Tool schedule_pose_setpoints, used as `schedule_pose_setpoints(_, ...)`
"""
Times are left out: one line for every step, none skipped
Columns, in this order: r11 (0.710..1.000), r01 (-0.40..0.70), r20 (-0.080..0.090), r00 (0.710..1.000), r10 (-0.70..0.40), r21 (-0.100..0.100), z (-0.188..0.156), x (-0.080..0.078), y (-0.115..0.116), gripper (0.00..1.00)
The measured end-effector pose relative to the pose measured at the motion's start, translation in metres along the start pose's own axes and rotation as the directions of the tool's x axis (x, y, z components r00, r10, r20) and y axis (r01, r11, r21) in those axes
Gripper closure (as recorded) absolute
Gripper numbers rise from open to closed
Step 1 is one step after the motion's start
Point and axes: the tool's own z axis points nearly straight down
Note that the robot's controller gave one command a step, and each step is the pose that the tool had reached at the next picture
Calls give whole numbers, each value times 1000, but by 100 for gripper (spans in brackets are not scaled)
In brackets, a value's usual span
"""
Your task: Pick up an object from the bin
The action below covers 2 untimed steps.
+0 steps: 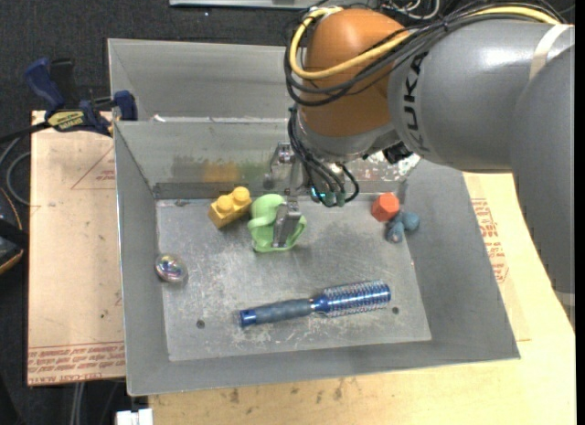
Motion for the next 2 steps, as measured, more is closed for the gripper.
schedule_pose_setpoints(944, 329, 11, 944, -329, 3, -30, 12, -10, 0)
schedule_pose_setpoints(980, 198, 0, 980, -198, 1, 79, 26, -38, 0)
